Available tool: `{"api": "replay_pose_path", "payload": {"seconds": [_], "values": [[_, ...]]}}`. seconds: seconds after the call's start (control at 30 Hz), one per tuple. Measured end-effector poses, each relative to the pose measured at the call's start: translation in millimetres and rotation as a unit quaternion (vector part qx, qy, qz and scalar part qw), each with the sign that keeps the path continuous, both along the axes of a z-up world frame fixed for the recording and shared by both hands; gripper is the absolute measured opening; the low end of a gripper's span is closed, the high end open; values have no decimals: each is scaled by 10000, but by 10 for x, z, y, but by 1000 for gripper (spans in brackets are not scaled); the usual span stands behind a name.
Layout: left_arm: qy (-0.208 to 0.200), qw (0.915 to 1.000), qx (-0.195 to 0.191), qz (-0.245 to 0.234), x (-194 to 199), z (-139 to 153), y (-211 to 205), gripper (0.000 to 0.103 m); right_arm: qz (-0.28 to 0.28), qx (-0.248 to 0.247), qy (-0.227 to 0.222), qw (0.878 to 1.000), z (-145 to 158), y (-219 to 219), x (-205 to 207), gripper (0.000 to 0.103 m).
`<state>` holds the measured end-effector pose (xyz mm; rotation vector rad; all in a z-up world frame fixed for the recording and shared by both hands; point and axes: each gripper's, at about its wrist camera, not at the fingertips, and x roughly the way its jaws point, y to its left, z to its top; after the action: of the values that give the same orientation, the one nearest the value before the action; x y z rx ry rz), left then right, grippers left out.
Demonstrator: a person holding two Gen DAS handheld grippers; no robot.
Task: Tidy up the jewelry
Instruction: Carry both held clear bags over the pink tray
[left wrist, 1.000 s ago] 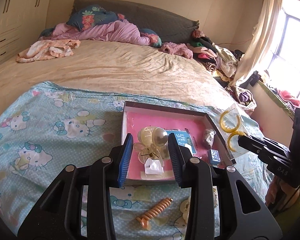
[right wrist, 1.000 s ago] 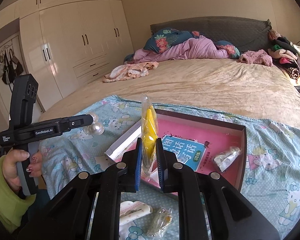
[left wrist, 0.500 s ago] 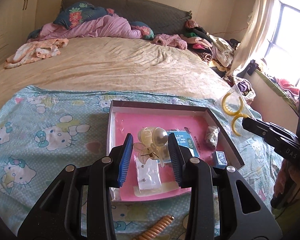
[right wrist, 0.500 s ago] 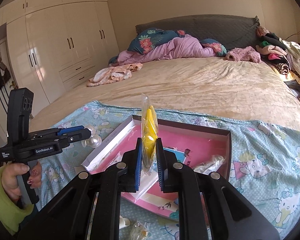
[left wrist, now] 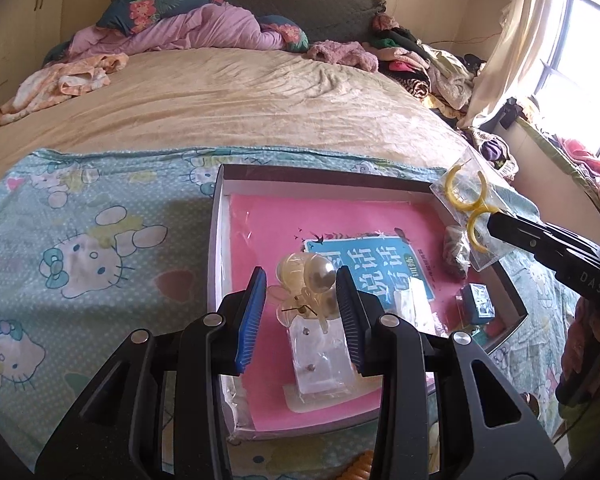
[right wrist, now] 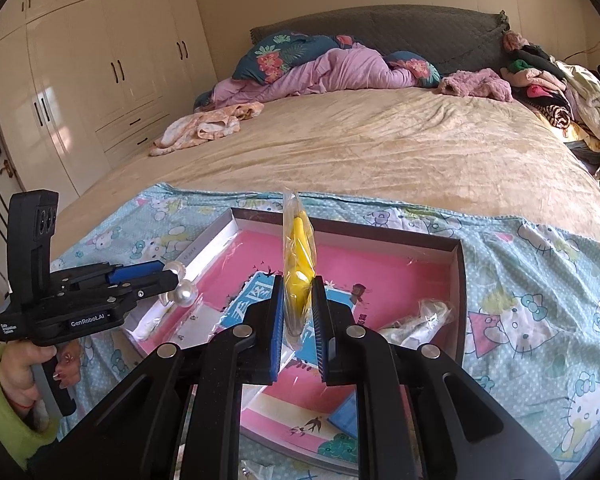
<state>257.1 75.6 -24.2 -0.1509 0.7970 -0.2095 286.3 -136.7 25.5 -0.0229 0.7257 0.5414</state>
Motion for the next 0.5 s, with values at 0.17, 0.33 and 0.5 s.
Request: {"api": "replay_pose_path", "payload": {"seconds": [0.17, 0.33, 0.5], "values": [[146, 9999, -5, 60, 49, -100, 61, 28, -90, -146, 107, 9998, -122, 33, 77, 13], [171, 9998, -6, 134, 56, -118, 101, 28, -169, -291, 194, 9992, -225, 37, 139, 13], [247, 9995, -7, 201, 63, -143, 117, 28, -234, -432, 283, 9984, -318, 51, 181, 13]]}}
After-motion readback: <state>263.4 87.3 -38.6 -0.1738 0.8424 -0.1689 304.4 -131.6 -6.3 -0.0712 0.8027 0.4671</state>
